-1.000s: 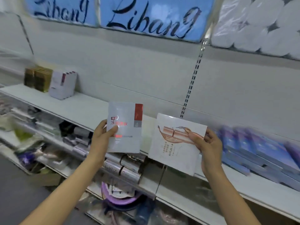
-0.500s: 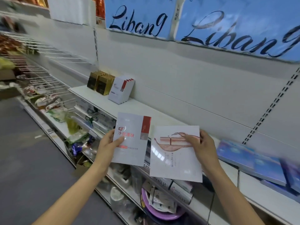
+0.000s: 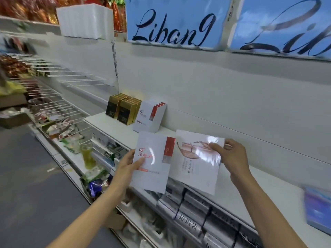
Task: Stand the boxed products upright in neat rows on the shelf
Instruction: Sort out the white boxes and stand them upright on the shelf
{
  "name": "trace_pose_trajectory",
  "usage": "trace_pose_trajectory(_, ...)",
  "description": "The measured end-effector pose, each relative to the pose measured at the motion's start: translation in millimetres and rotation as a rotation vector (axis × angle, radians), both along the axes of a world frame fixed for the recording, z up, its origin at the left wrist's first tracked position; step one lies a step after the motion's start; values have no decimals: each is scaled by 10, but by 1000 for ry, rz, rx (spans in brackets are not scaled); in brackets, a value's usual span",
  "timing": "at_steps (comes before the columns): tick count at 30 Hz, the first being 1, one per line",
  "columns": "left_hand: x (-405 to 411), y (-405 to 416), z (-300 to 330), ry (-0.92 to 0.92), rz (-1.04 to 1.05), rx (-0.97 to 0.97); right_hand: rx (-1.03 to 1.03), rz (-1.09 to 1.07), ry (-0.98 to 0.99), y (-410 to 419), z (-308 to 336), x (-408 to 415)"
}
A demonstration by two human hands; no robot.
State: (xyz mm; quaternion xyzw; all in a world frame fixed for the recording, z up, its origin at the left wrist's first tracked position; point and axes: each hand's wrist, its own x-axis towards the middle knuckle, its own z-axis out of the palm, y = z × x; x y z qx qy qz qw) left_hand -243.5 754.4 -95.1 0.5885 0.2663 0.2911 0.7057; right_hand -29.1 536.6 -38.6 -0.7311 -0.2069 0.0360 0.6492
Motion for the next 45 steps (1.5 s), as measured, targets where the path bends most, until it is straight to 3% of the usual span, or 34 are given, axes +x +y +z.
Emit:
trace_pose_trajectory(9, 502, 932, -2, 2, -19, -9, 64, 60, 277, 774, -110, 531)
trace_pose_trajectory(14, 827, 1470, -38, 13, -76, -45, 73, 1, 284, 997, -216, 548)
trace_pose_trajectory(22, 1446, 2376, -89, -9, -231, 18, 361, -310, 262, 1419, -367, 568)
trace_pose_trajectory(29, 1790, 2918, -202, -7, -359, 74, 609, -407, 302, 1757, -628, 488)
trace_pose_trajectory(31, 1828, 2988, -236, -7, -383, 99, 558, -462, 275, 1829, -726, 461)
trace_pose_trajectory(37, 1871, 3081, -312, 4, -447, 119, -5, -515, 200, 1878, -857, 400)
trace_pose_trajectory(41, 1895, 3091, -334, -8, -463, 141, -99, -464, 175, 1931, -821, 450)
trace_pose_trajectory(45, 1914, 3097, -324, -46, -453, 132, -9, -497, 147, 1967, -769, 502)
